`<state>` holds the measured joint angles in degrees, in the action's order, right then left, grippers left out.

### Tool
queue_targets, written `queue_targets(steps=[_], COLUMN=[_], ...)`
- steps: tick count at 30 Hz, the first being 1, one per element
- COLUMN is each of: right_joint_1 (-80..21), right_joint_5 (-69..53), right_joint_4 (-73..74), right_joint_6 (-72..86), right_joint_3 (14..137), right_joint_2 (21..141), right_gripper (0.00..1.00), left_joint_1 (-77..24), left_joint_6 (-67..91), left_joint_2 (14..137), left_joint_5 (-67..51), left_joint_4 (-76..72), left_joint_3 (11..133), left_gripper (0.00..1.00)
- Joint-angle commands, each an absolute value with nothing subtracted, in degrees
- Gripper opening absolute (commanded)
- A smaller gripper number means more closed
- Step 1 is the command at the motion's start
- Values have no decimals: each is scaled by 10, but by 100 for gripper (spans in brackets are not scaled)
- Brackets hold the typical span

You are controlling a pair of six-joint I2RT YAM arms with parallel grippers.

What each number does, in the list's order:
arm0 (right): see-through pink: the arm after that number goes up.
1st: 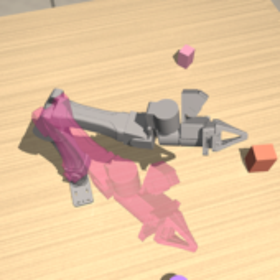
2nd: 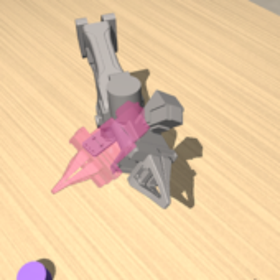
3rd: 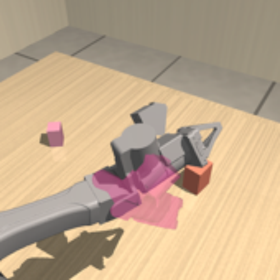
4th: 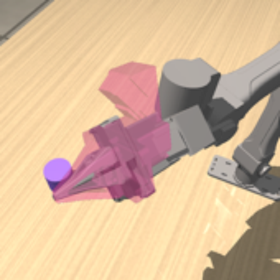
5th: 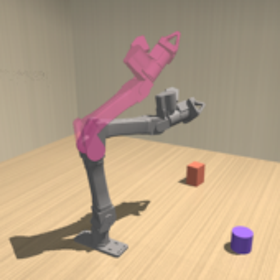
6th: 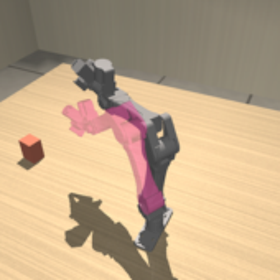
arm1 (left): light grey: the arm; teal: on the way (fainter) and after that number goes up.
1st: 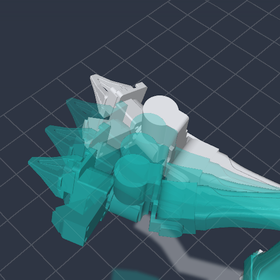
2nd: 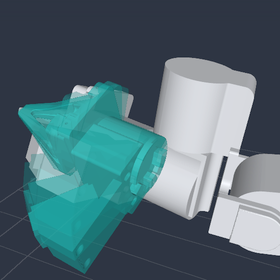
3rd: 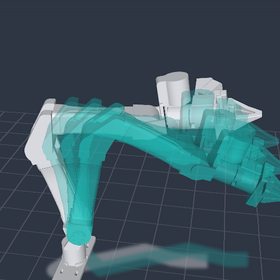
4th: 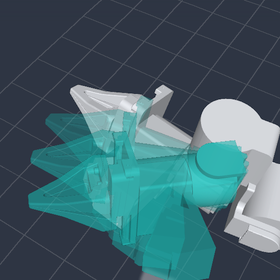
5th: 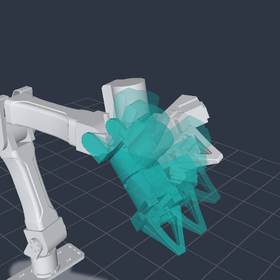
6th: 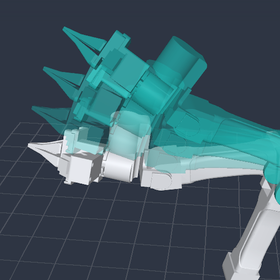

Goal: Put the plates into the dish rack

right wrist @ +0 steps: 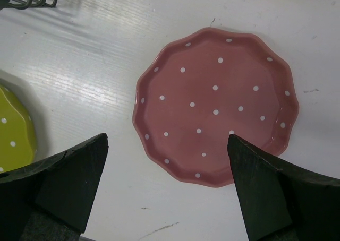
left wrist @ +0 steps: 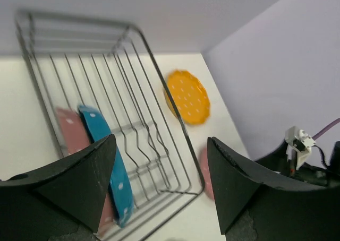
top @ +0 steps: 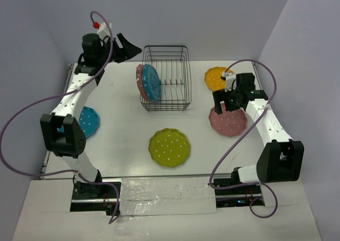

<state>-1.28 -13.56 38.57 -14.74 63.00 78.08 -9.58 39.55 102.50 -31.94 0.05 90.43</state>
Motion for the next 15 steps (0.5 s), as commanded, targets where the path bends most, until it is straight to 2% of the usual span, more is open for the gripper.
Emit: queue_targets(steps=[1, 5, 7, 10, 15], right_joint_1=[-17, -18, -17, -17, -17], right_joint_5=[-139, -148, -151, -153, -155], right_joint_4=[370, 366, 366, 363, 360], right_joint_6=[-155, -151, -149, -150, -150], right_joint_3=[642, 642, 644, 642, 637], right_joint_2=[759, 761, 762, 761, 762], right_gripper=[100, 100, 100, 100, 100], left_joint_1=[-90, -87, -82, -90, -148], left_joint_6=[254, 174, 146, 64, -258], left_joint_2=[946, 890, 848, 788, 688], left_joint_5=[-264, -250, -307, -399, -411], left_joint_4=[96, 140, 130, 155, 297], left_joint_3=[967, 906, 846, 771, 641], left_gripper=[78, 77, 69, 67, 65])
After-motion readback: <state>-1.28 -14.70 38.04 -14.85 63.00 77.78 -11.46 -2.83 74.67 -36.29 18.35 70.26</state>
